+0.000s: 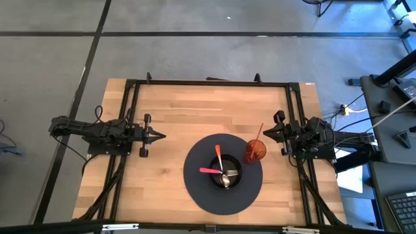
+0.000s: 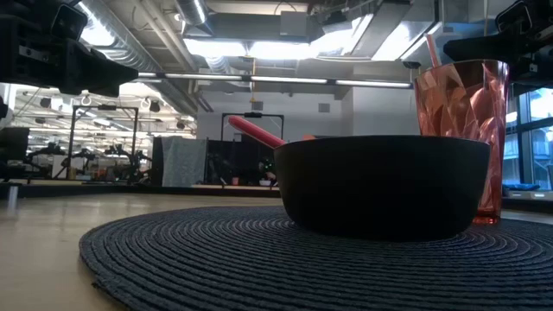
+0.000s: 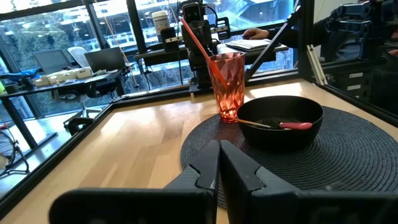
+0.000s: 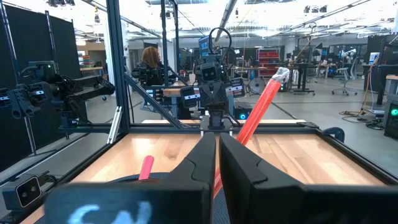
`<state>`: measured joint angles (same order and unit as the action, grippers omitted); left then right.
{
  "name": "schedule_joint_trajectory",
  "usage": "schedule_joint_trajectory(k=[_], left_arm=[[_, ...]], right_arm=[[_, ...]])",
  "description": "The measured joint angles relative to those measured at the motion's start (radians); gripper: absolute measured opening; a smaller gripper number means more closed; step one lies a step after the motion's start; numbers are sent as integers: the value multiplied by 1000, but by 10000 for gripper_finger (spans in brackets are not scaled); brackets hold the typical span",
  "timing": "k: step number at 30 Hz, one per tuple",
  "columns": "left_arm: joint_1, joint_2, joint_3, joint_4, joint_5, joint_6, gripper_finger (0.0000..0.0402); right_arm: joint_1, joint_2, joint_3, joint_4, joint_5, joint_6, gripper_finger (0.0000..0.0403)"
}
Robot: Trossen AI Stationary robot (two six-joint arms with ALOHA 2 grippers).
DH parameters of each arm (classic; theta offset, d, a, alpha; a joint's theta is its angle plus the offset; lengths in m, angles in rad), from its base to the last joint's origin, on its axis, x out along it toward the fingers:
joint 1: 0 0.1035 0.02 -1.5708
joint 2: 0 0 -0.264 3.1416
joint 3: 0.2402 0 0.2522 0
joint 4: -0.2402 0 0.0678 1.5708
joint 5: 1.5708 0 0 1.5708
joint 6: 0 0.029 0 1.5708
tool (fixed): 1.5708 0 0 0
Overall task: Pick & Place Utensil
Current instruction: Return to Home Position
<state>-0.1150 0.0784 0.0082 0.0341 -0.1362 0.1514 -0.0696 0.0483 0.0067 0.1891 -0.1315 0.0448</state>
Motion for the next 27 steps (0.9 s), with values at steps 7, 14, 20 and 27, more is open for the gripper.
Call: schedule_joint_trajectory(k=[7, 14, 20, 27], left_arm=[[0, 0, 0, 0, 0, 0, 4], [0, 0, 0, 0, 0, 0, 4], [0, 0, 0, 0, 0, 0, 5], [0, 0, 0, 0, 0, 0, 5]], right_arm=[[0, 0, 0, 0, 0, 0, 23], [0, 0, 0, 0, 0, 0, 23], [0, 0, 0, 0, 0, 0, 23], [0, 0, 0, 0, 0, 0, 23]])
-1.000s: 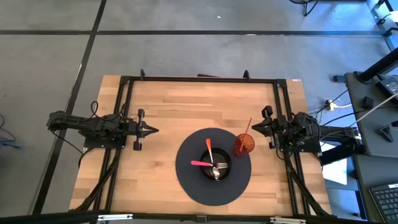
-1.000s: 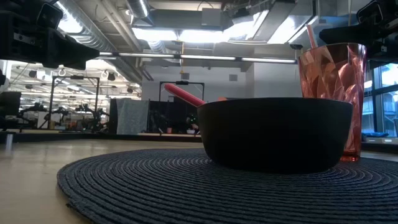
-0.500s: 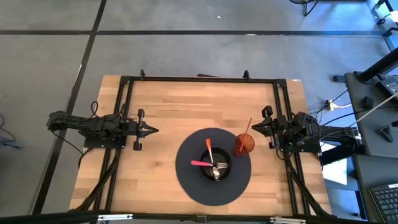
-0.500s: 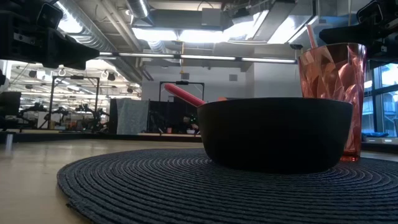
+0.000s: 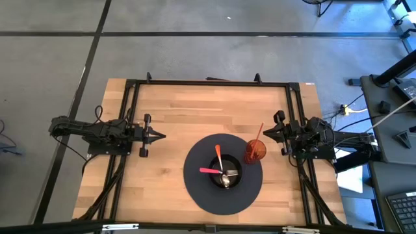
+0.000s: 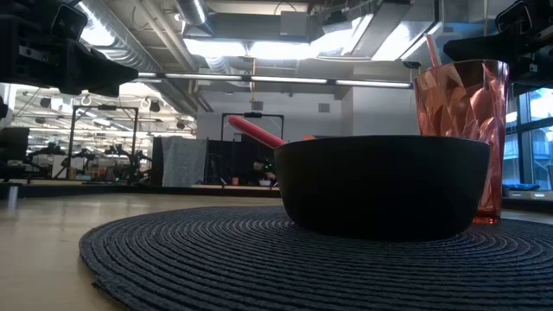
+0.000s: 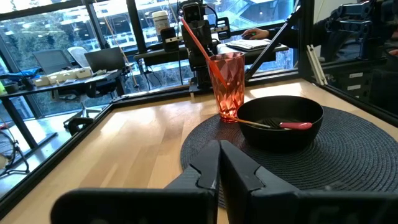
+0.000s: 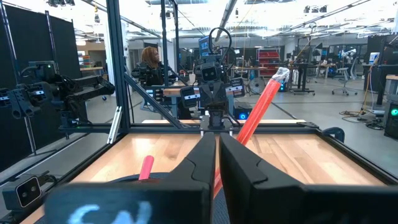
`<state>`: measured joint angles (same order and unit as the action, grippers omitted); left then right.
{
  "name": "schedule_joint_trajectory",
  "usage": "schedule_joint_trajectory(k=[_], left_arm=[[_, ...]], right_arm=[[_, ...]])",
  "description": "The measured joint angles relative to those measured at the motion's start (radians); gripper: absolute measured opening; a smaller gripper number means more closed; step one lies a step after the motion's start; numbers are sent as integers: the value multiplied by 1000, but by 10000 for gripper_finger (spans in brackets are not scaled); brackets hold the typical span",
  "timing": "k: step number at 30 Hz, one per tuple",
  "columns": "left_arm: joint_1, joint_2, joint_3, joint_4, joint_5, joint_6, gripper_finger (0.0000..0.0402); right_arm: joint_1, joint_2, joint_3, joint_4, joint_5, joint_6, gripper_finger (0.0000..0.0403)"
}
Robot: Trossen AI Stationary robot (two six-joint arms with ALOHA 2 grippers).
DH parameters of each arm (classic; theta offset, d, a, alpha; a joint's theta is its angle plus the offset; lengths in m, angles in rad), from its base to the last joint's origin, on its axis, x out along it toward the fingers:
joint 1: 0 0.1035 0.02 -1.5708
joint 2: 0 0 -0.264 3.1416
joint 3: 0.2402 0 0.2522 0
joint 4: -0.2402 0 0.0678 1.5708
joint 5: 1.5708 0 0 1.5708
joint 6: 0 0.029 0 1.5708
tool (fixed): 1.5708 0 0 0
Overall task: Pick & Place Utensil
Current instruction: Return to Home Position
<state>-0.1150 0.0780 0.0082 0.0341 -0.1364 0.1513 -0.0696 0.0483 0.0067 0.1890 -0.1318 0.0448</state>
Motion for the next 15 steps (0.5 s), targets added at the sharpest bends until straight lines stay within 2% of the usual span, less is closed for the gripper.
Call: schedule_joint_trajectory(k=[15], left_arm=[[0, 0, 0, 0, 0, 0, 8]], right_arm=[[0, 0, 0, 0, 0, 0, 23]])
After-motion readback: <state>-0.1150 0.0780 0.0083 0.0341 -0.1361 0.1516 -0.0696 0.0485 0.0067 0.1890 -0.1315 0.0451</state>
